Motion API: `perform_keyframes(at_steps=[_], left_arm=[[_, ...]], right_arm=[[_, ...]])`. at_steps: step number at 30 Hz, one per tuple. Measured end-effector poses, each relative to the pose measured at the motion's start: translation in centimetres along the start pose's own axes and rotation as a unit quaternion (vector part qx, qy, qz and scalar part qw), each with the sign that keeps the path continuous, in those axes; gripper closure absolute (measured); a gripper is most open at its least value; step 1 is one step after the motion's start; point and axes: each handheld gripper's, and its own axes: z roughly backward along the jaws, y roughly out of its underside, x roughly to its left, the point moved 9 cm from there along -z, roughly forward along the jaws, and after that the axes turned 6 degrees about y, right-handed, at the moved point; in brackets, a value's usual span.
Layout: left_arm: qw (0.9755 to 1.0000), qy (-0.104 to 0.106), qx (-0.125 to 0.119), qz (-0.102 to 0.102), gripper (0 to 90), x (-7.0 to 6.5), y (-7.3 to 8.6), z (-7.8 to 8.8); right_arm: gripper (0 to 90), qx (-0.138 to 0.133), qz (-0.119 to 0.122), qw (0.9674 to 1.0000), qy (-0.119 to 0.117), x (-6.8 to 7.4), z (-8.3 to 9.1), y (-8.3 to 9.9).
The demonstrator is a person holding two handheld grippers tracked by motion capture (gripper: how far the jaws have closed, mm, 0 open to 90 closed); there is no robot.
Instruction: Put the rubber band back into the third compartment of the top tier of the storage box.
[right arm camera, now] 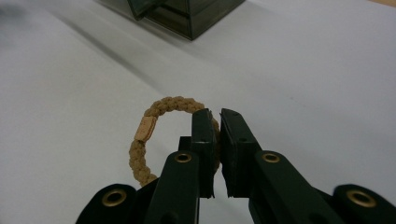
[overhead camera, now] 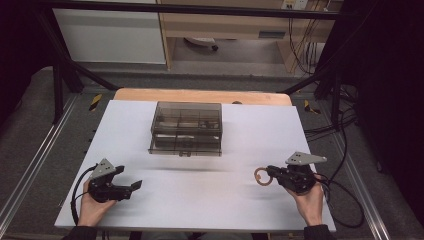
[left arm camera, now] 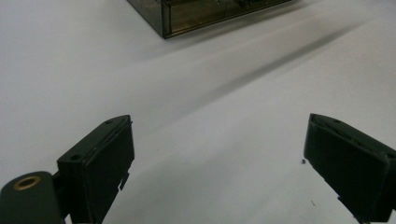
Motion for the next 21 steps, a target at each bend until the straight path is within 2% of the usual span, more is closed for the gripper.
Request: perform_keyframes(at_steps=[9,21], left_arm=[[1.0000,0.000,0.000,0.000,8.1,0.0,0.0,0.0],[1.0000,0.000,0.000,0.001,8.1,0.0,0.0,0.0]], right_arm=[[84.5,-0.008,0.003,1.0000,-0.003,0.5,-0.1,-1.5],[84.6,-0.019,0.018,0.9996,-0.009,1.8,-0.5,-4.6]])
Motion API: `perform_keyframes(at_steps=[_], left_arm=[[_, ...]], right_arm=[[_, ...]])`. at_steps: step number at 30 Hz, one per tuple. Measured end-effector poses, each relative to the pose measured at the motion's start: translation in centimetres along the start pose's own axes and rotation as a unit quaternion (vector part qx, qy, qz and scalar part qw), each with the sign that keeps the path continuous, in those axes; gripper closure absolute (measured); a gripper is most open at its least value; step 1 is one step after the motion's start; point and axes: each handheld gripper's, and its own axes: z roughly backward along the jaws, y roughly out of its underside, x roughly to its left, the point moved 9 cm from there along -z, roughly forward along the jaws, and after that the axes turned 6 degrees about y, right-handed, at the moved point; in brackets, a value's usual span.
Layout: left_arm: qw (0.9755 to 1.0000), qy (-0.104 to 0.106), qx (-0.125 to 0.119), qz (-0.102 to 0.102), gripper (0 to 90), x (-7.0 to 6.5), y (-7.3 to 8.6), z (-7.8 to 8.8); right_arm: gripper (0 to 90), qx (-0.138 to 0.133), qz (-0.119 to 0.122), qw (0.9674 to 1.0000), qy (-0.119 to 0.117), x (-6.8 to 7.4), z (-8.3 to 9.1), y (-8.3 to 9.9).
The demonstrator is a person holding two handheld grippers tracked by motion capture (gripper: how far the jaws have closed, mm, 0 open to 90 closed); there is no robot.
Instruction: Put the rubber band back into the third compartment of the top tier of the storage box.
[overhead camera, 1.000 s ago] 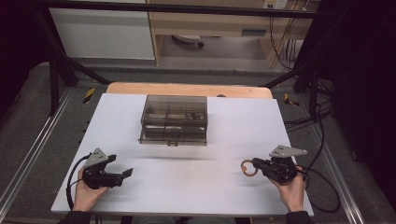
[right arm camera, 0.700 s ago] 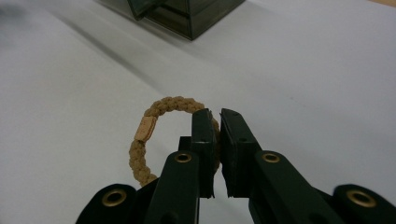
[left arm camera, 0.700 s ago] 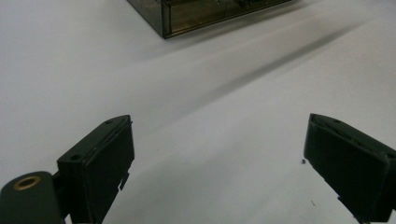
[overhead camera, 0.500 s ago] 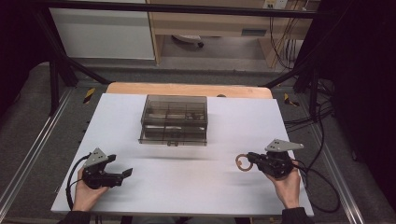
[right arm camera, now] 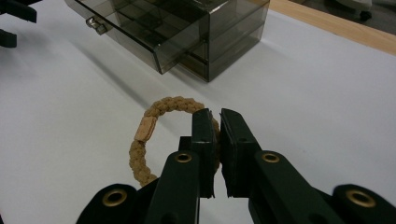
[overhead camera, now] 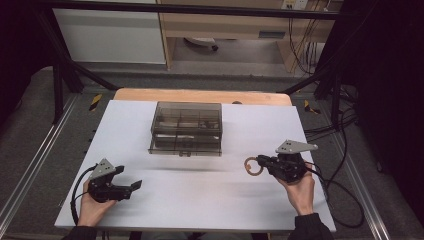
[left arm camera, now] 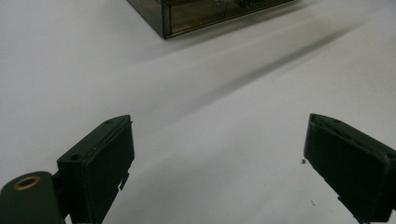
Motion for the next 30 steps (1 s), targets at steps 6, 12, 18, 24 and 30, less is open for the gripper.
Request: perform_keyframes(at_steps=[6,12,18,24,30], left_arm=[[1.0000,0.000,0.000,-0.001,8.1,0.0,0.0,0.1],[1.0000,0.000,0.001,-0.001,8.1,0.0,0.0,0.0],[1.0000,0.001,0.000,-0.001,8.1,0.0,0.0,0.0],[1.0000,0.001,0.000,-0.001,8.1,0.0,0.0,0.0],[1.0000,0.001,0.001,-0.001,8.1,0.1,0.0,0.0]], right_arm=[[84.6,-0.004,0.007,1.0000,-0.001,0.6,-0.5,-1.4],[84.7,-0.008,0.008,0.9999,0.000,0.9,-0.9,-2.6],[84.6,-0.012,0.011,0.9999,0.000,1.2,-1.4,-3.5],[84.7,-0.015,0.010,0.9998,-0.003,1.5,-2.0,-4.3],[84.7,-0.017,0.010,0.9998,-0.004,2.0,-2.6,-5.4]])
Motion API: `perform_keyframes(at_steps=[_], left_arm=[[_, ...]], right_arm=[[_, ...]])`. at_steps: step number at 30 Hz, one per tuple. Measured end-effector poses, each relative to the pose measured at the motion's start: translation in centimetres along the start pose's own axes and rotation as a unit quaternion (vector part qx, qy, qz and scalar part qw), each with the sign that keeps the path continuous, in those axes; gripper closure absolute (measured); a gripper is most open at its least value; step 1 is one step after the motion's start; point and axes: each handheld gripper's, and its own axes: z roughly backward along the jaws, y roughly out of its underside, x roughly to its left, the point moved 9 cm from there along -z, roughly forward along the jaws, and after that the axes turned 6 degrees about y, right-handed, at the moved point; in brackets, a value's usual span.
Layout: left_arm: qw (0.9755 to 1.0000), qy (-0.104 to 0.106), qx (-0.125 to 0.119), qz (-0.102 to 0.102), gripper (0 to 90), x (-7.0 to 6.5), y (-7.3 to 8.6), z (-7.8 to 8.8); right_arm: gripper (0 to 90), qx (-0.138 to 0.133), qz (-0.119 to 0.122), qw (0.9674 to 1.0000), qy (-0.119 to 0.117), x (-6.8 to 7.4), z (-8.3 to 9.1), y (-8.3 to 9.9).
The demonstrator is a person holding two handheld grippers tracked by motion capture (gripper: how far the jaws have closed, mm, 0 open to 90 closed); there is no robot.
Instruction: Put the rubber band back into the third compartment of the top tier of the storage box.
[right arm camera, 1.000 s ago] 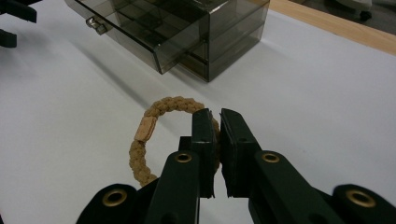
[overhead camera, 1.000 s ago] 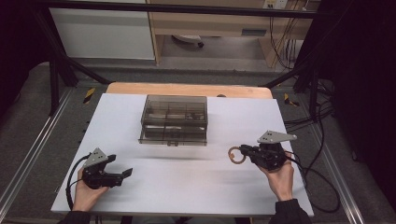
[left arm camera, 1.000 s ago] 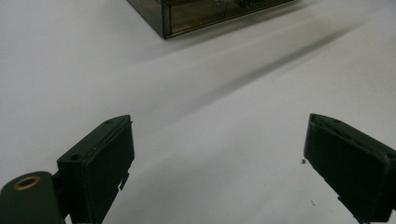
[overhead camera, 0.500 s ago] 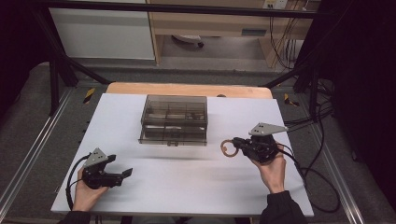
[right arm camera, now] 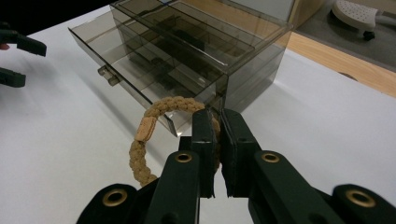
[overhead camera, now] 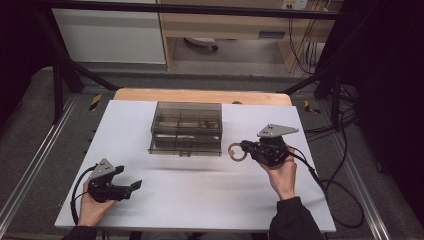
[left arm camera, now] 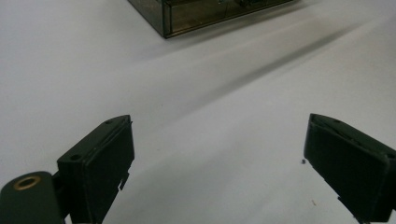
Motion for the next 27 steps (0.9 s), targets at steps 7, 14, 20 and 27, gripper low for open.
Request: perform_keyframes(at_steps=[7,14,20,27], left_arm=[[1.0000,0.000,0.000,0.000,8.1,0.0,0.0,0.0],[1.0000,0.000,0.000,0.000,8.1,0.0,0.0,0.0],[1.0000,0.001,-0.001,0.000,8.1,0.0,0.0,0.0],[1.0000,0.001,-0.001,0.000,8.1,0.0,0.0,0.0]], right_arm=[[84.7,-0.002,0.004,1.0000,-0.003,0.9,-1.5,-1.5],[84.8,-0.003,0.005,1.0000,-0.002,1.4,-2.8,-2.4],[84.8,-0.006,0.002,1.0000,-0.003,1.5,-3.5,-3.0],[84.8,-0.004,-0.001,1.0000,-0.005,1.7,-4.9,-3.3]])
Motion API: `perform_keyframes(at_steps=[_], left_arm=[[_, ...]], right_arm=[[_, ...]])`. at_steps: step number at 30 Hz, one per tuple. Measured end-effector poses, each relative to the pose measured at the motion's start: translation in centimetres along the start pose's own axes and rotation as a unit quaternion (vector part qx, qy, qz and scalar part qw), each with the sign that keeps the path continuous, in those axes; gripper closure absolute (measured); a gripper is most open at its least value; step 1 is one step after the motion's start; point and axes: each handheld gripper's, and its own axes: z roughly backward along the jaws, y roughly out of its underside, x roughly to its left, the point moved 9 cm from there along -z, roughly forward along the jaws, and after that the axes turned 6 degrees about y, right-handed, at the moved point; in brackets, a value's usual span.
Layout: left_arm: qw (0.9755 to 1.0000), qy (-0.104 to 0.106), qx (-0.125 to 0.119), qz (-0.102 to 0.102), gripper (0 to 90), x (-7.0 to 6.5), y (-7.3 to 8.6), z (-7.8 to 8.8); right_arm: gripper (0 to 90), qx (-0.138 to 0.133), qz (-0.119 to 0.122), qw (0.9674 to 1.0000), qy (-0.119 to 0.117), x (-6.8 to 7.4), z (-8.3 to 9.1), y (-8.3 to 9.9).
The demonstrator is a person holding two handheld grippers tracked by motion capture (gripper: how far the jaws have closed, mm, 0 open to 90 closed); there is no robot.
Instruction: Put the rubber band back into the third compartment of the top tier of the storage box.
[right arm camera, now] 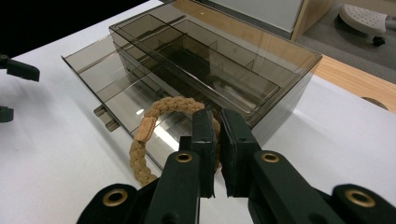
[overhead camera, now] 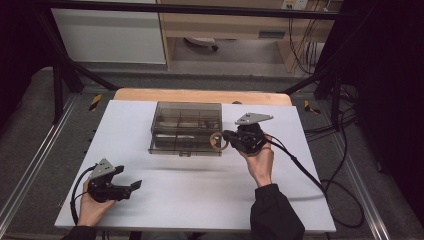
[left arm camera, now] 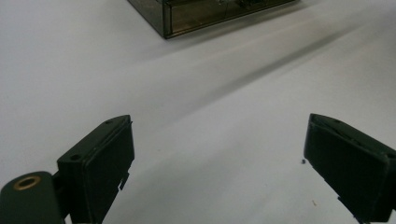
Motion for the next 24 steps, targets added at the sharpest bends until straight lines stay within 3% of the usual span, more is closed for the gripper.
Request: perform_keyframes(at_steps=[15,24], left_arm=[[1.0000,0.001,-0.001,0.001,8.1,0.0,0.0,0.0],[1.0000,0.001,0.000,0.001,8.1,0.0,0.0,-0.1]], right_arm=[[84.9,0.006,-0.009,0.9999,-0.003,0.4,-3.2,0.3],[84.9,0.006,-0.008,0.9999,0.001,0.4,-4.1,0.3]])
